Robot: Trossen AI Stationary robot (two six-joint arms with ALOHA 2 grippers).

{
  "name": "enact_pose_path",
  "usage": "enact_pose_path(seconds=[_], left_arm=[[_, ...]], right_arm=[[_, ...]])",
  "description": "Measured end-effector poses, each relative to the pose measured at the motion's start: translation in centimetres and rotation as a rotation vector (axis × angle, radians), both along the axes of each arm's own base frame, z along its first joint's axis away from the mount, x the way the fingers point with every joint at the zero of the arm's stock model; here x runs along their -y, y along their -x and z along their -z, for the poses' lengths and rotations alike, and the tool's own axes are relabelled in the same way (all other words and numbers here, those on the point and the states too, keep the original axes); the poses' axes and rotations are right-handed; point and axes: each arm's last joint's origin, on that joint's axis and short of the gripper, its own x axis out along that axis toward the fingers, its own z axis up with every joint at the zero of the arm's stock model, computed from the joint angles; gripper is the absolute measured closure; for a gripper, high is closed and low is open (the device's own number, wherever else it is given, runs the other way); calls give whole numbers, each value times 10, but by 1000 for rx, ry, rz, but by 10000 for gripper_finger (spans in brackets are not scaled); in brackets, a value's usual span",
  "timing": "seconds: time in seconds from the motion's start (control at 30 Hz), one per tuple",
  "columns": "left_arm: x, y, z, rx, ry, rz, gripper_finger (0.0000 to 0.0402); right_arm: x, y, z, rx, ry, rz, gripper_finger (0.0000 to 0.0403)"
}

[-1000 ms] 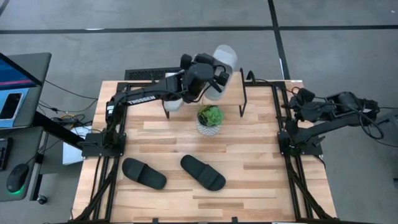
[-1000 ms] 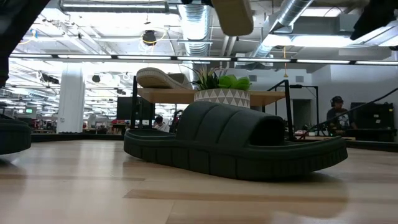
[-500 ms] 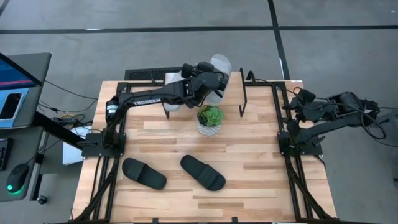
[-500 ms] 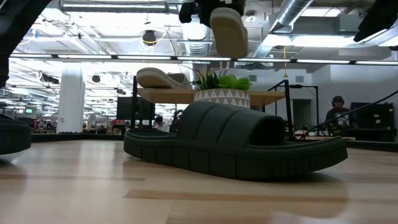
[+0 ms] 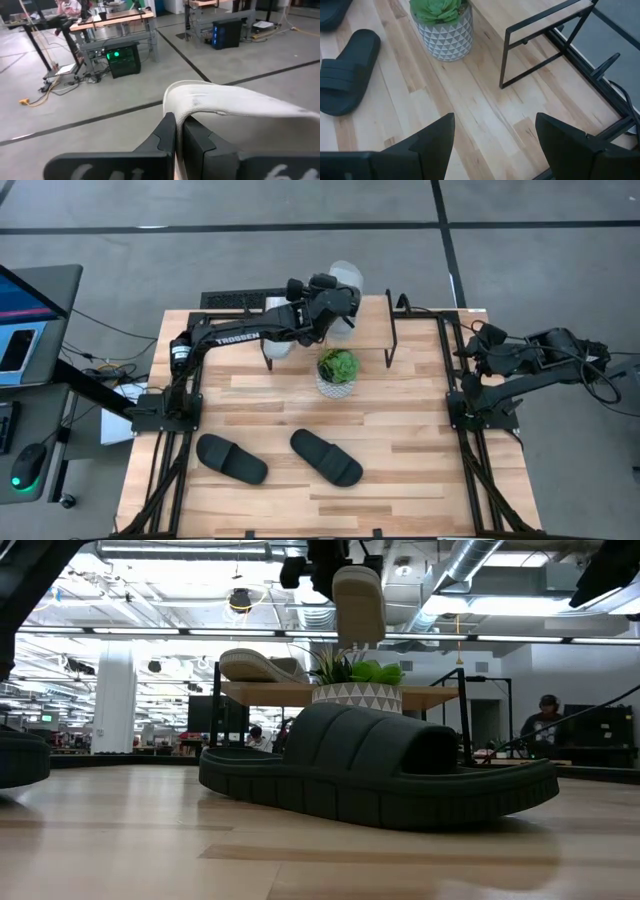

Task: Pick and place slides into the shelf
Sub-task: Put the gray slide on the shelf

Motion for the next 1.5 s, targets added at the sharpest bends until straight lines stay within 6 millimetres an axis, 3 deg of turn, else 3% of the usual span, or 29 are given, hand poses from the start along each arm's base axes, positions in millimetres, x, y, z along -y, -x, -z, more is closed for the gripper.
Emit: enact_pose_path(seconds=[0.4,0.8,0.97,1.17,1.27,1.4,1.5], left_arm=[[-1,-3,-14,-22,-32,176,401],[19,34,-49,-116,-41,168,401],[33,56,-30,-77,-51,193,401],[46,126,-3,296,-153,214,401],[50,151,11,413,-188,214,401],[51,156,9,450,-208,217,401],[48,142,0,426,-230,235,401]], right_arm=[[0,0,0,-1,1,-1,133],[0,0,0,4,9,13,133],[0,-3,-2,38,-1,14,133],[-1,-7,-5,92,-26,13,133],[-2,-8,-6,103,-36,7,133],[-2,-9,-7,109,-38,7,133],[-2,-9,-7,109,-39,7,133]])
